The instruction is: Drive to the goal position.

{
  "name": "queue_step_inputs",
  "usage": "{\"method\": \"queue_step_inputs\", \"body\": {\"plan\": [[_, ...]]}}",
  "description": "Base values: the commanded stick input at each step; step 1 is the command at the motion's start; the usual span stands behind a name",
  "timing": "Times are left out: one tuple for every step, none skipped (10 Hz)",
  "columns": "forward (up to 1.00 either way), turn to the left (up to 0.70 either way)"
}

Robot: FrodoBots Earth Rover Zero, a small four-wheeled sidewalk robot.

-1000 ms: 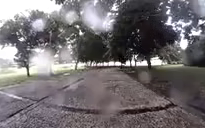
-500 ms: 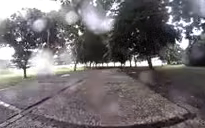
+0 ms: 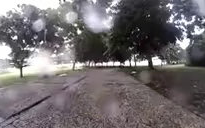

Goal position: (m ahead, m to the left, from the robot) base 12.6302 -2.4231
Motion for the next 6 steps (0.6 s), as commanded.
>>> {"method": "queue_step_inputs", "body": {"plan": [[0.70,0.00],[0.70,0.00],[0.70,0.00],[0.70,0.00],[0.70,0.00],[0.70,0.00]]}}
